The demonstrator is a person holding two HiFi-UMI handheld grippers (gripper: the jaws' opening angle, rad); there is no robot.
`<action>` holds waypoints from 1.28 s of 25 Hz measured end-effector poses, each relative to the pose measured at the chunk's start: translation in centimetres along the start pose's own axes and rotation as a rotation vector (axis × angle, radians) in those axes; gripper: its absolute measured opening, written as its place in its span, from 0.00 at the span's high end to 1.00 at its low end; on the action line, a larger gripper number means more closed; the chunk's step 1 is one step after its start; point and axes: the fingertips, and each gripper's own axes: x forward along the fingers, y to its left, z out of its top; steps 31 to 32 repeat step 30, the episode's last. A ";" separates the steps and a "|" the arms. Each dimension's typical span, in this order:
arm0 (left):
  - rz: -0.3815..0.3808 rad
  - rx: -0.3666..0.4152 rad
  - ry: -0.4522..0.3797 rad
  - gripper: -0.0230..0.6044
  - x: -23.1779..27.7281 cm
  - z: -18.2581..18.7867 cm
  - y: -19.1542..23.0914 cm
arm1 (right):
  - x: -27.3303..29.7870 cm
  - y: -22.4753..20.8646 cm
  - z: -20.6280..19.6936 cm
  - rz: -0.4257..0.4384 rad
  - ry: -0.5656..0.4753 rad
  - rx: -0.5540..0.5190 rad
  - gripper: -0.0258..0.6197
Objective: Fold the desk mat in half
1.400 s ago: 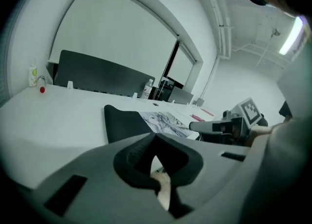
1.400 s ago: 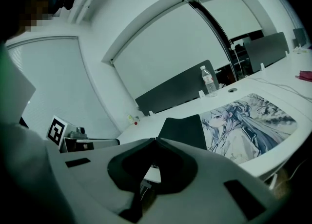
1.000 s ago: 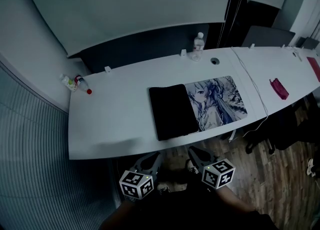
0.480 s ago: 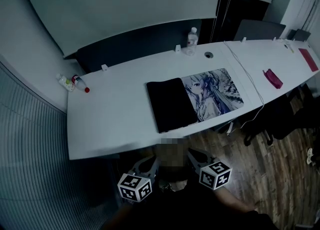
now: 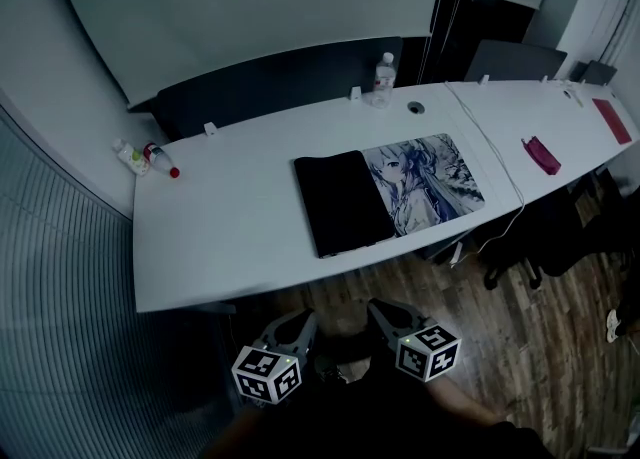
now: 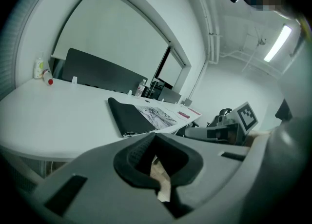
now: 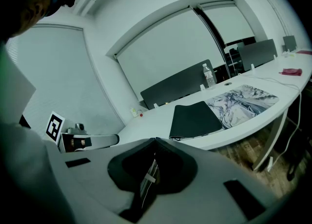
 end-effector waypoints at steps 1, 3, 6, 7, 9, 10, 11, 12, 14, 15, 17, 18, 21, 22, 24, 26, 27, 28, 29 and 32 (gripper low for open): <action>0.000 -0.001 0.000 0.95 -0.1 -0.1 -0.1 | -0.1 0.1 -0.1 0.002 0.001 0.000 0.92; 0.002 -0.004 -0.001 0.95 -0.3 -0.3 -0.1 | -0.1 0.2 -0.3 0.000 0.002 -0.008 0.92; 0.003 -0.006 -0.002 0.95 -0.5 -0.4 -0.1 | -0.1 0.3 -0.3 0.000 0.001 -0.015 0.92; 0.003 -0.006 -0.002 0.95 -0.5 -0.4 -0.2 | -0.1 0.5 -0.3 0.002 0.001 -0.012 0.92; 0.003 -0.007 -0.002 0.95 -0.6 -0.5 -0.2 | -0.1 0.6 -0.4 0.005 0.004 -0.013 0.92; 0.002 -0.007 -0.003 0.95 -0.6 -0.5 -0.2 | -0.1 0.5 -0.4 0.004 0.006 -0.016 0.92; 0.002 -0.007 -0.003 0.95 -0.6 -0.5 -0.2 | -0.1 0.5 -0.5 0.004 0.007 -0.017 0.92; 0.002 -0.007 -0.002 0.95 -0.6 -0.5 -0.2 | -0.2 0.6 -0.5 0.006 0.007 -0.014 0.92; 0.002 -0.005 -0.001 0.95 -0.7 -0.5 -0.3 | -0.3 0.6 -0.4 0.007 0.006 -0.014 0.92; 0.001 -0.005 -0.001 0.95 -0.7 -0.4 -0.3 | -0.3 0.6 -0.3 0.004 0.007 -0.018 0.92; 0.000 -0.003 -0.001 0.95 -0.6 -0.3 -0.5 | -0.4 0.5 -0.2 0.002 0.006 -0.020 0.92; -0.001 -0.002 -0.001 0.95 -0.6 -0.3 -0.5 | -0.4 0.5 -0.1 0.004 0.005 -0.017 0.92; -0.002 -0.002 -0.003 0.95 -0.5 -0.3 -0.5 | -0.4 0.3 -0.2 0.003 0.006 -0.022 0.92; -0.002 -0.002 -0.003 0.95 -0.5 -0.3 -0.5 | -0.4 0.3 -0.3 0.003 0.008 -0.021 0.92; -0.004 -0.003 -0.003 0.95 -0.4 -0.4 -0.6 | -0.3 0.4 -0.3 0.007 0.009 -0.013 0.92; -0.005 -0.004 -0.003 0.95 -0.4 -0.4 -0.5 | -0.3 0.4 -0.3 0.011 0.010 -0.005 0.92; -0.006 -0.006 -0.003 0.95 -0.4 -0.3 -0.5 | -0.2 0.4 -0.3 0.010 0.011 -0.005 0.92; -0.007 -0.007 -0.003 0.95 -0.4 -0.3 -0.5 | -0.2 0.3 -0.3 0.006 0.012 -0.011 0.92; -0.008 -0.008 -0.003 0.95 -0.4 -0.3 -0.5 | -0.1 0.3 -0.2 0.001 0.014 -0.019 0.92; -0.009 -0.008 -0.003 0.95 -0.4 -0.3 -0.4 | -0.1 0.2 -0.2 -0.004 0.016 -0.027 0.92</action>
